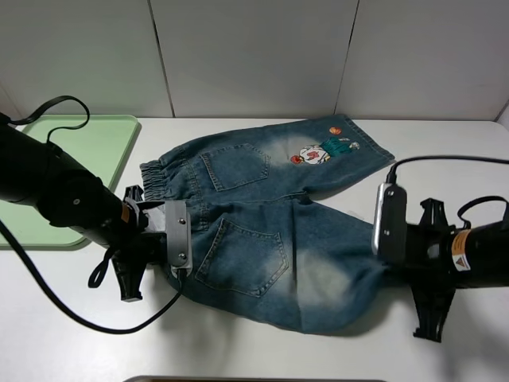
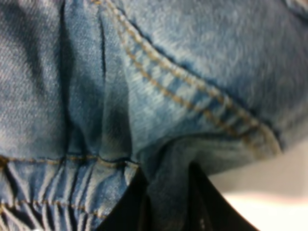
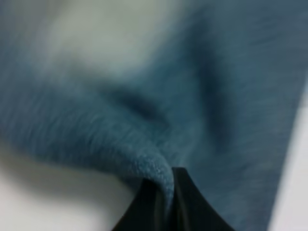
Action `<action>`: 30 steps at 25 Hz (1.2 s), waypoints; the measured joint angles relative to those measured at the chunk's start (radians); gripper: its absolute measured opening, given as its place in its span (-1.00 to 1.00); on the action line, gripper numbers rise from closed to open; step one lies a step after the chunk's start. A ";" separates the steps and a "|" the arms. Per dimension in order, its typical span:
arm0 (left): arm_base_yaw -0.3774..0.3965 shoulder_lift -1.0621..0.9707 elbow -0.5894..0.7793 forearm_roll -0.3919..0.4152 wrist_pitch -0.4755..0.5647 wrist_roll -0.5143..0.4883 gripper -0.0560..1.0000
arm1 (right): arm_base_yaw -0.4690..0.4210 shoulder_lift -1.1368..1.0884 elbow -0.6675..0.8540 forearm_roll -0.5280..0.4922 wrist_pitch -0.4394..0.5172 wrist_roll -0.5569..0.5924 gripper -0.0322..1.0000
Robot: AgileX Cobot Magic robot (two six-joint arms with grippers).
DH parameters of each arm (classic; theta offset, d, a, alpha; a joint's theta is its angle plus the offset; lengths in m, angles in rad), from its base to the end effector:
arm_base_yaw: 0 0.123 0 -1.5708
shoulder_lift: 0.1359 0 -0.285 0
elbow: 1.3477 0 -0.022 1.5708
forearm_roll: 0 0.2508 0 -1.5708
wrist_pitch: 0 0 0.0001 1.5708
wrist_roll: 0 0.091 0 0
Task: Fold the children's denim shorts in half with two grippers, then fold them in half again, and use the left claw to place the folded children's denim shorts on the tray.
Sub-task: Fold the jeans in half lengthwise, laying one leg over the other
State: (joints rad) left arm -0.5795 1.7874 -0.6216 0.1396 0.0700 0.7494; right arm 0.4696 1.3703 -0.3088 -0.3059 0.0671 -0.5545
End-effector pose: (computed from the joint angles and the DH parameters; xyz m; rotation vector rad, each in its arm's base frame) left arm 0.2294 -0.1490 0.0968 1.8223 2.0239 0.1031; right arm 0.1674 0.0829 0.1338 -1.6092 2.0653 -0.1644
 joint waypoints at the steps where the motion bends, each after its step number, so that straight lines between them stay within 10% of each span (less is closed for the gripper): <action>1: -0.002 -0.014 0.006 -0.006 0.010 -0.001 -0.63 | 0.000 -0.012 -0.011 0.009 0.000 0.032 -0.98; 14: -0.002 -0.266 0.012 -0.045 0.003 -0.083 -0.64 | -0.080 -0.030 -0.214 0.060 -0.015 0.522 -0.98; 30: 0.283 -0.266 0.012 -0.047 -0.186 -0.505 -0.64 | -0.142 0.166 -0.517 0.081 -0.053 0.574 -0.98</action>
State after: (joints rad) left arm -0.2962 1.5213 -0.6096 0.0924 -0.1159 0.2444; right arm 0.3277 1.5365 -0.8263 -0.2249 0.0141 0.0190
